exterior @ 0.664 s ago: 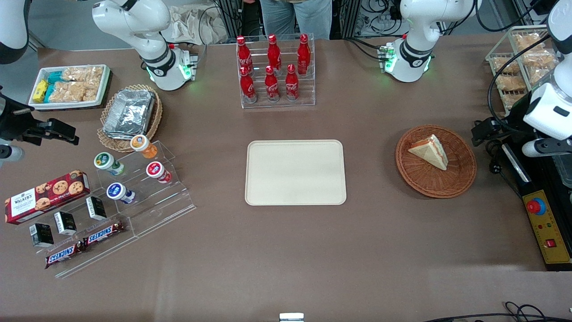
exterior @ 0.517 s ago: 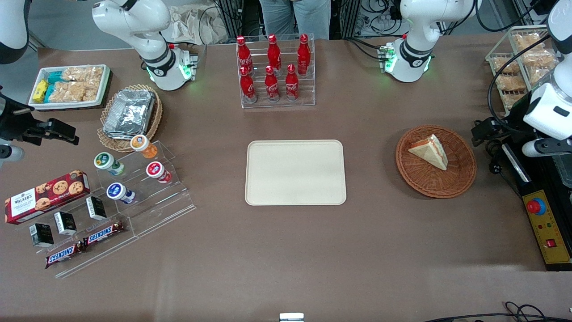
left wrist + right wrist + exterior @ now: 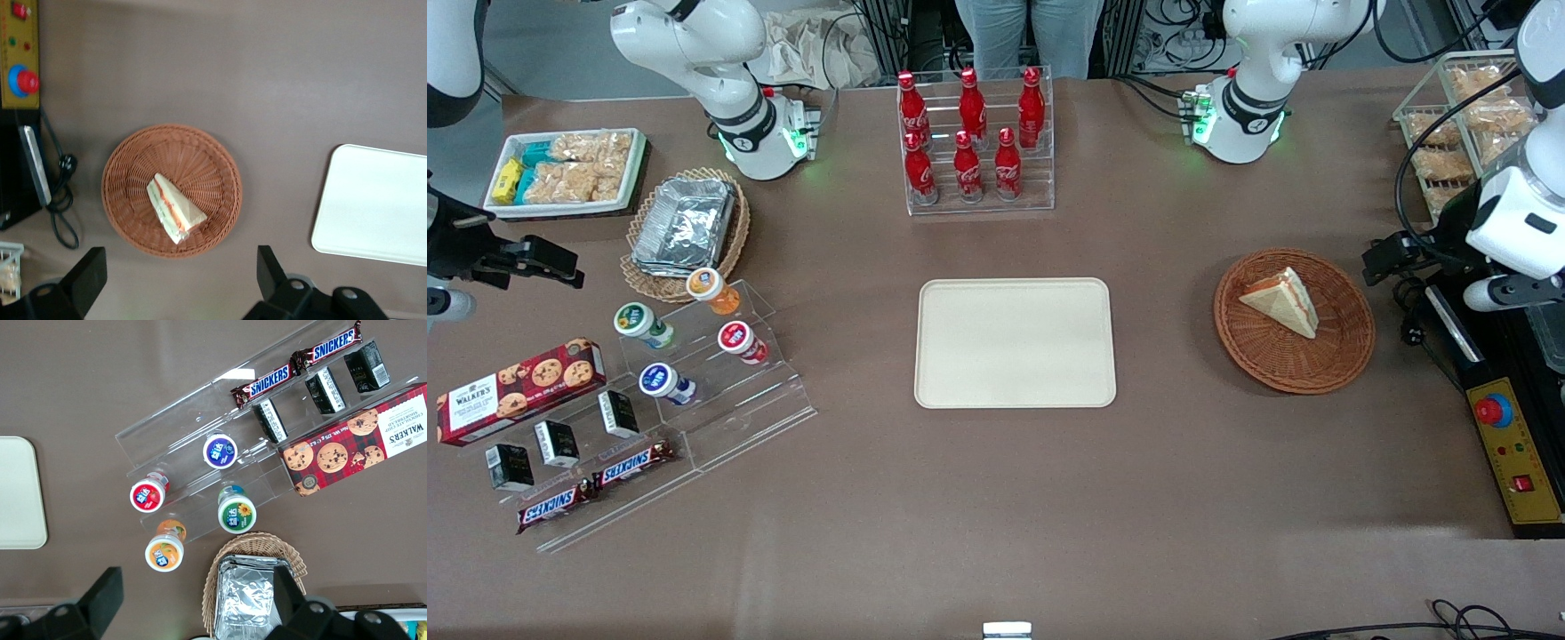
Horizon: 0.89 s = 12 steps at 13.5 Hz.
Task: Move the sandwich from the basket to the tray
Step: 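Move the open left gripper over the wicker basket holding the sandwich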
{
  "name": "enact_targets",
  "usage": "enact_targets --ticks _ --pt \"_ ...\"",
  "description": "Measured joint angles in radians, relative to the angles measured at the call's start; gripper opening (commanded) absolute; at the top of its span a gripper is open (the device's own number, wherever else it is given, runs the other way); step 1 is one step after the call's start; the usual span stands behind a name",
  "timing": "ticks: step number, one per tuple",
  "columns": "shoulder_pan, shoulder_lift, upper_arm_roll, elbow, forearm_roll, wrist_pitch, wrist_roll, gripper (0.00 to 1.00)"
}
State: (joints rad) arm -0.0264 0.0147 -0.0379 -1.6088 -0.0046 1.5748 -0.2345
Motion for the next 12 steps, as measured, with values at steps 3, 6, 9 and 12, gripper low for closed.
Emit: enact_targets --ticks 3,6,9,12 --pt "0.000 -0.005 0.000 -0.009 0.011 -0.009 -0.072 1.00" --pt "0.000 -0.038 0.000 -0.068 0.011 -0.019 -0.134 1.00" --pt "0.000 -0.088 0.000 -0.163 0.011 -0.019 -0.217 1.00" --pt "0.000 -0.112 0.000 -0.221 0.011 -0.010 -0.311 1.00"
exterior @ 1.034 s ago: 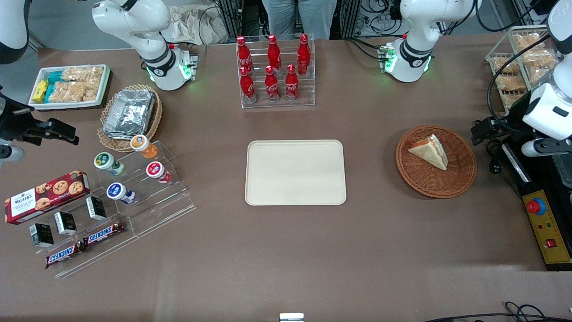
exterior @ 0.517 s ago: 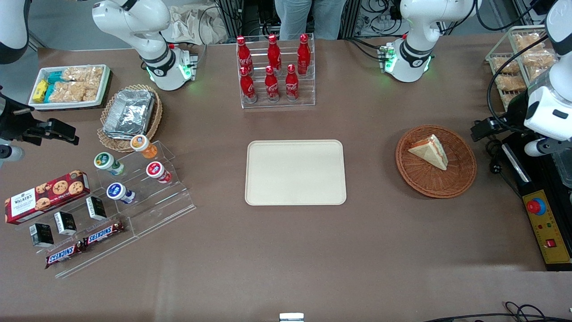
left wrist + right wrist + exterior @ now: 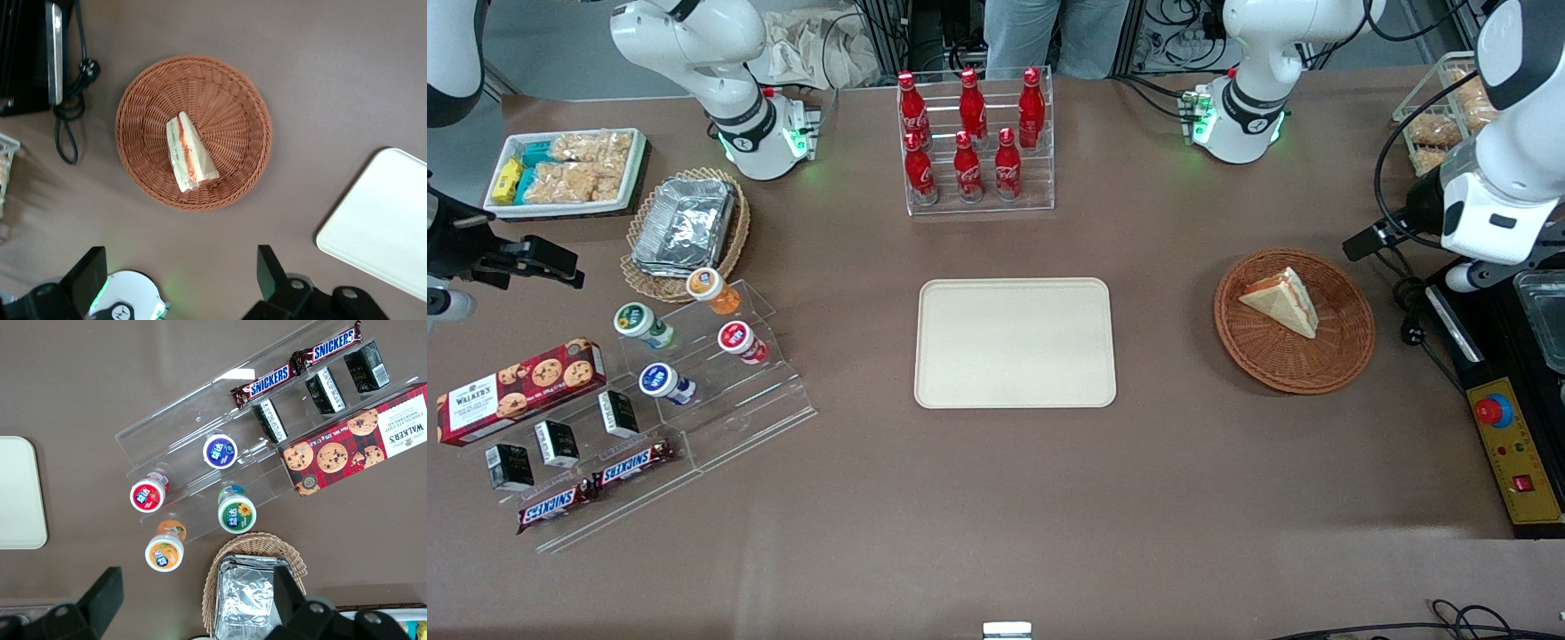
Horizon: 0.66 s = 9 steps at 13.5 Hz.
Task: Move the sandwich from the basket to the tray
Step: 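Move the open left gripper over the wicker basket holding the sandwich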
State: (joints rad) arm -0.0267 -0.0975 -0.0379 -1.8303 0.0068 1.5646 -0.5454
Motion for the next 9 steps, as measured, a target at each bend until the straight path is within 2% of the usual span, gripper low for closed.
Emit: enact_targets --ticks 3,9 --pt "0.000 -0.031 0.000 -0.078 0.000 0.074 -0.049 1.00" --pt "0.000 -0.129 0.000 -0.327 0.000 0.257 -0.232 1.00"
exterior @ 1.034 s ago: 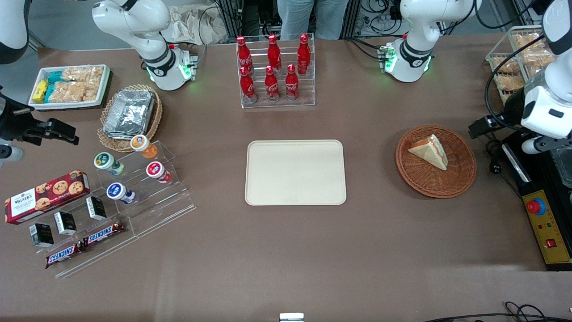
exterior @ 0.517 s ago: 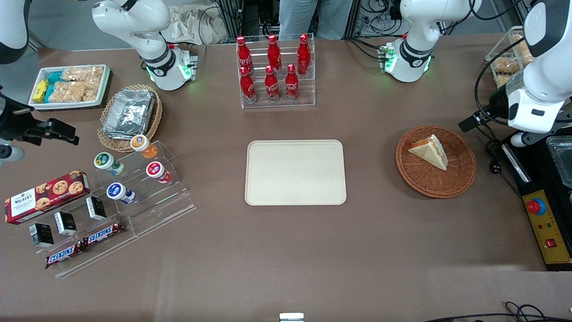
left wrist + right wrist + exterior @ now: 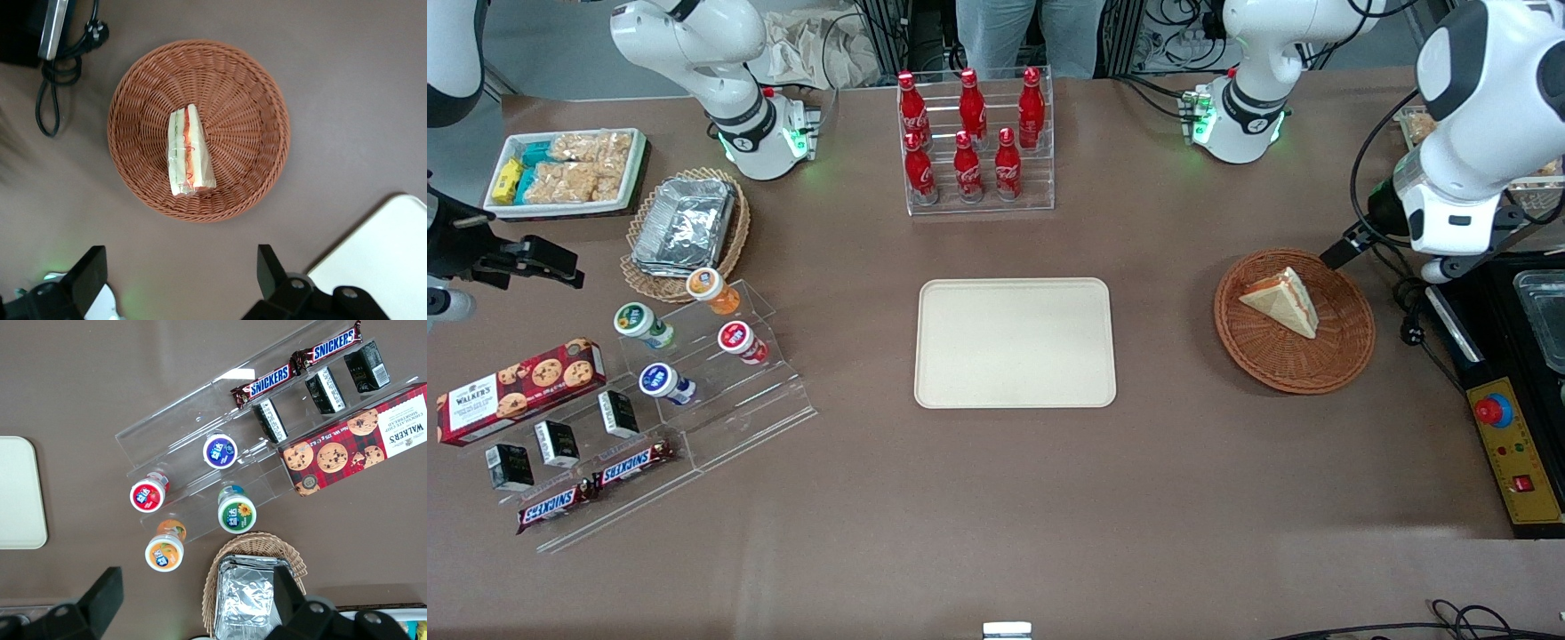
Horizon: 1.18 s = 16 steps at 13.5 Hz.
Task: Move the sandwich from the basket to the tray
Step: 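Move the open left gripper over the wicker basket holding the sandwich, then lower the open left gripper around the wrapped sandwich in the basket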
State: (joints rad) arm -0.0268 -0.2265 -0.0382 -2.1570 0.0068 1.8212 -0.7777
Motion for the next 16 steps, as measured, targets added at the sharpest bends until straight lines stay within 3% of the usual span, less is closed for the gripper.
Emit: enact_targets --ticks 11,16 --pt "0.000 0.016 0.000 -0.312 0.000 0.347 -0.131 1.00" --pt "0.000 0.089 0.000 -0.395 0.008 0.513 -0.164 1.00"
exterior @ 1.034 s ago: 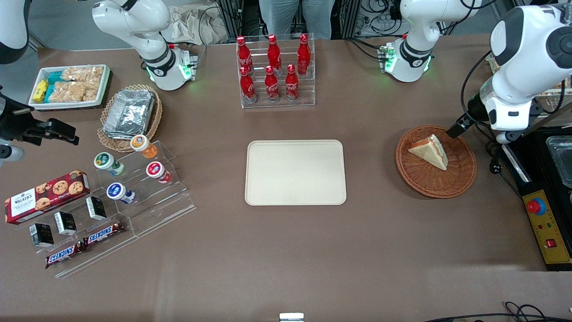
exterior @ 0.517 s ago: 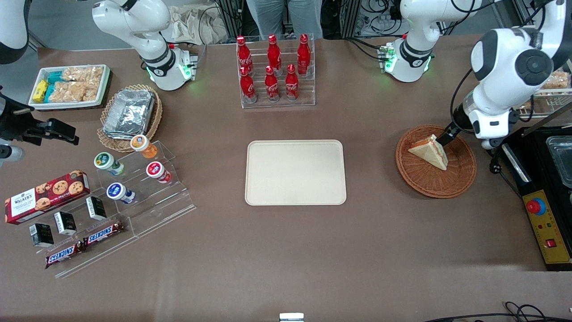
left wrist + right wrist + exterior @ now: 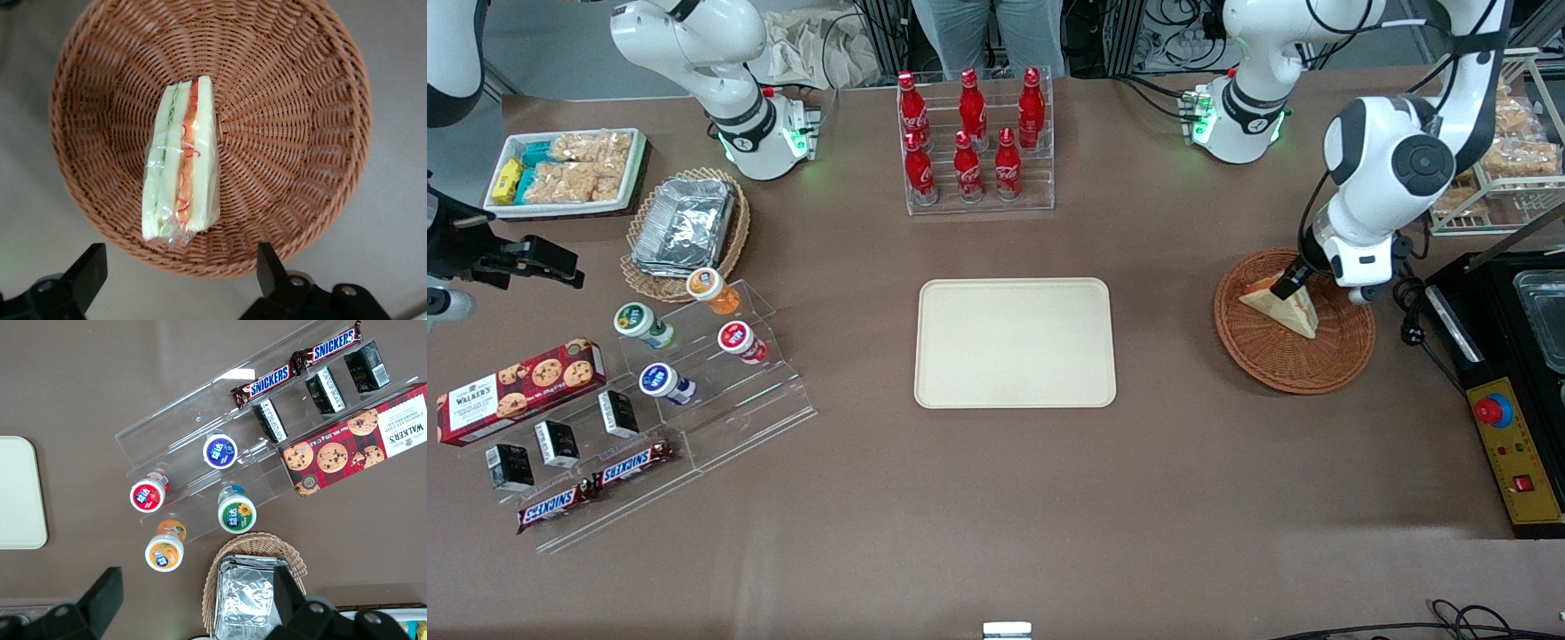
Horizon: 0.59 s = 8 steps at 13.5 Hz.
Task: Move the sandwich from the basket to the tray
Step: 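Lower the open left gripper around the wrapped sandwich in the basket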
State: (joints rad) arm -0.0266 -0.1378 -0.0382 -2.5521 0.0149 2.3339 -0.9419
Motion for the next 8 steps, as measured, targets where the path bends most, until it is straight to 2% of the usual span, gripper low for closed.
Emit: enact_targets --ticks 4,8 --pt "0.000 0.068 0.000 0.000 0.078 0.048 -0.078 1.00" --pt "0.000 0.100 0.000 -0.001 0.085 0.070 -0.090 1.00"
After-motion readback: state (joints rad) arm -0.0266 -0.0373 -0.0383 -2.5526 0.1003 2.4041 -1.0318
